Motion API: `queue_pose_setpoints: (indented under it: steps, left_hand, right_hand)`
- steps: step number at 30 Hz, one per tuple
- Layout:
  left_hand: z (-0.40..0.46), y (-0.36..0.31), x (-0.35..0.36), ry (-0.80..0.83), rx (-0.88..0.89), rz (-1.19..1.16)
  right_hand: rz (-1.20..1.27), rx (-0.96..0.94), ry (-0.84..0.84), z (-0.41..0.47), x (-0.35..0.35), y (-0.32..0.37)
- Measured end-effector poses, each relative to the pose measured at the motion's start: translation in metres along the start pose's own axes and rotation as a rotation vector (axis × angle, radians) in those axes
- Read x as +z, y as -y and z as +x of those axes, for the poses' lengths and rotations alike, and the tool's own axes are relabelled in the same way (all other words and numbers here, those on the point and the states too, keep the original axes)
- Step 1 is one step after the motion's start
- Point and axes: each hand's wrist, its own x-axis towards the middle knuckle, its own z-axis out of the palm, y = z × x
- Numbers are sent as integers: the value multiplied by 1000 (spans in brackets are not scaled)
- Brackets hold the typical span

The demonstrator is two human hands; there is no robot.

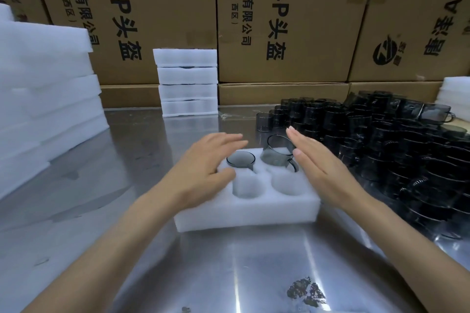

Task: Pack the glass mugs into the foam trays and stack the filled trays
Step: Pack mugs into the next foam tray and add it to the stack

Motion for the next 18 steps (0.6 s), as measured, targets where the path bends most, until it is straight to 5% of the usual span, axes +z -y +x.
queue_pose_setpoints:
  steps: [6,18]
  left_hand:
    - [26,-22,17,228,92,271]
    - [24,-18,25,251,-41,131]
  right_hand:
    - [8,15,140,-1,-1,0]
    - [-75,56,200,6,-2,6]
